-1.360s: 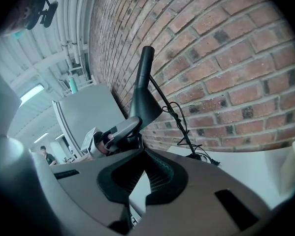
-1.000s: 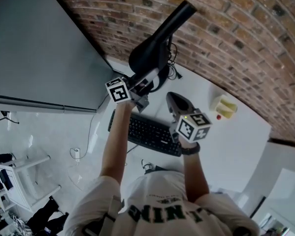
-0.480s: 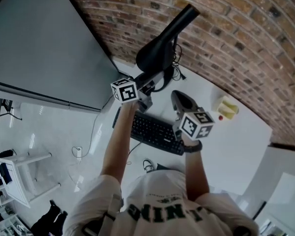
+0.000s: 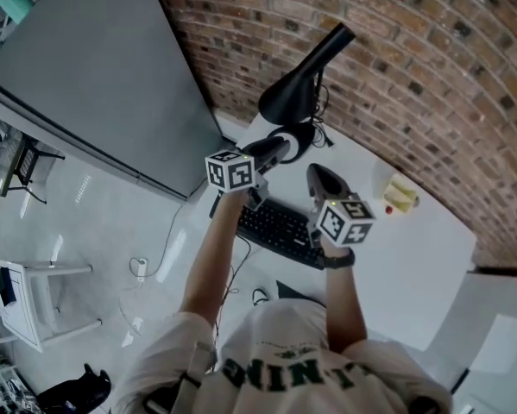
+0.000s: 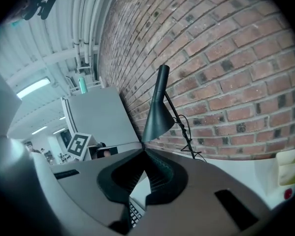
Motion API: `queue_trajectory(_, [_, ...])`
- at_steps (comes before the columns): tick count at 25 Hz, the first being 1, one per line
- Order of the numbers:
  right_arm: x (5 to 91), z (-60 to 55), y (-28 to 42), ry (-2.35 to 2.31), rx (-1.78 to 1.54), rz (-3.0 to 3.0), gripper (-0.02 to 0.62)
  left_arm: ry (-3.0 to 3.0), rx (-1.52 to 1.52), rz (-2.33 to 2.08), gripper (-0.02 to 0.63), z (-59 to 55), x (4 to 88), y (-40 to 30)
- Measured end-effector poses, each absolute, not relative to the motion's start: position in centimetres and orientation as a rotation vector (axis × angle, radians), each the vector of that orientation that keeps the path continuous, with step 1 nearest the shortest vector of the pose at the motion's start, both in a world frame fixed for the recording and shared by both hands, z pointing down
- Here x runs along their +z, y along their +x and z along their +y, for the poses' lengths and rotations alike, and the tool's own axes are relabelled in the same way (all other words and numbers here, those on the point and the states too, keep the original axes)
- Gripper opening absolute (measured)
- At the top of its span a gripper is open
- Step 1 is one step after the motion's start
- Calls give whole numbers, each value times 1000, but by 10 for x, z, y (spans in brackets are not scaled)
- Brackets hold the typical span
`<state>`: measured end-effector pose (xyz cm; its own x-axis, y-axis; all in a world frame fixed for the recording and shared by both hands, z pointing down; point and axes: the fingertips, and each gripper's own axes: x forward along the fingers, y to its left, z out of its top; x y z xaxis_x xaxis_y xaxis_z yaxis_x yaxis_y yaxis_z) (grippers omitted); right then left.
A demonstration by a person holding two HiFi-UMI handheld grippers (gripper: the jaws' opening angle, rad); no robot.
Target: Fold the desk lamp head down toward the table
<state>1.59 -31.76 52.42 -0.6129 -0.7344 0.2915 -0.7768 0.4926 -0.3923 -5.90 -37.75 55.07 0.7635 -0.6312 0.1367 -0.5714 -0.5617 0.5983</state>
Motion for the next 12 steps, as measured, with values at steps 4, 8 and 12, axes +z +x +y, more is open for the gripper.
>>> queue_trajectory(4, [516,-304,13,1333,710,-2658,-6,2391,-62,-987,101,-346,525,-67])
queue_trajectory(8, [504,-290,11,1343,631,-2664,-6,2454,-41,-1100,100,-309,494,-76])
queue_trajectory(12, [488,-275,9,1379,529,-2667,-6,2487,4,-1261,78,-277,473,-92])
